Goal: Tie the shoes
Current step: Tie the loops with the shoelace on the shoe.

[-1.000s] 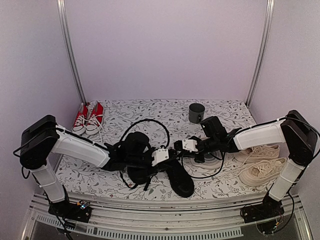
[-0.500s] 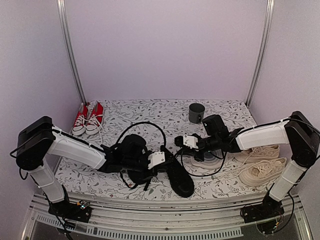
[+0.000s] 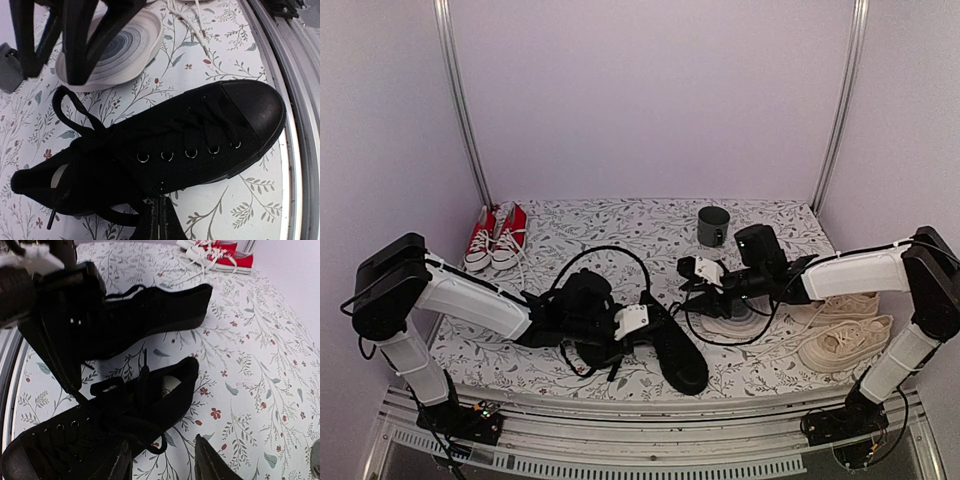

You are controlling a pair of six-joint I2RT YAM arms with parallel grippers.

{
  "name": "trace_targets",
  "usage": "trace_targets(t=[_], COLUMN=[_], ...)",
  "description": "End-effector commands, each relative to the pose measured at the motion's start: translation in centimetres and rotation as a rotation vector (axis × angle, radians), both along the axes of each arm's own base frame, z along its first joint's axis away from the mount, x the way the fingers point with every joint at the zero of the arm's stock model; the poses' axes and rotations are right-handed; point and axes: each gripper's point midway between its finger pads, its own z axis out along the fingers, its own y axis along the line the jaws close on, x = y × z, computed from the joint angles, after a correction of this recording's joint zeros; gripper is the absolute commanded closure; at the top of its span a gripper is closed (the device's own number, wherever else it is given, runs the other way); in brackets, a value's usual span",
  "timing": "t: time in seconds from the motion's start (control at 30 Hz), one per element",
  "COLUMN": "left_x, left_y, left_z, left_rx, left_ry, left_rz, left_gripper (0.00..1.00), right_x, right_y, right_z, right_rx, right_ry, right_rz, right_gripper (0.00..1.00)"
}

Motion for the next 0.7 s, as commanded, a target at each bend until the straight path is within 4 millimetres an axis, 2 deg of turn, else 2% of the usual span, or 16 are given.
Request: trace_targets(t=[0.0, 0.2, 0.27, 0.33, 0.4, 0.5, 0.57, 0.67], left_x=[0.2, 0.2, 0.3, 0.4, 0.3, 0.3, 0.3, 0.3], left_y=[-0.5, -0.4, -0.4, -0.2, -0.1, -0.2, -0.2, -0.2], left_z=[0.5, 0.4, 0.4, 0.4, 0.6, 0.7, 0.6, 0.4], left_rx=[-0.028, -0.035, -0.035, -0.038, -0.052, -0.067, -0.070, -0.073], left_ry=[-0.012, -0.009, -0.008, -0.012, -0.012, -0.013, -0.015, -0.014], left_rz=[0.011, 0.018, 0.025, 0.036, 0.041, 0.042, 0.044, 0.042], left_gripper=[1.00, 1.00, 1.00, 1.00, 1.00, 1.00, 1.00, 1.00], right_x=[0.2, 0.6, 1.7, 2.9, 3.4, 3.3, 2.6, 2.4], right_y=[-1.2, -3.0, -3.7, -4.4, -4.8, -5.0, -4.0, -2.4], right_z=[7.4, 11.4, 12.1, 11.9, 11.0, 7.6, 5.8, 3.3], right_rx=[0.250, 0.405, 0.486, 0.544, 0.563, 0.541, 0.511, 0.473], right_ry=[0.041, 0.154, 0.244, 0.420, 0.593, 0.757, 0.782, 0.869], right_rz=[-0.086, -0.223, -0.348, -0.512, -0.632, -0.834, -0.917, -0.944], right_gripper=[0.53, 0.53, 0.48, 0.50, 0.56, 0.62, 0.61, 0.59])
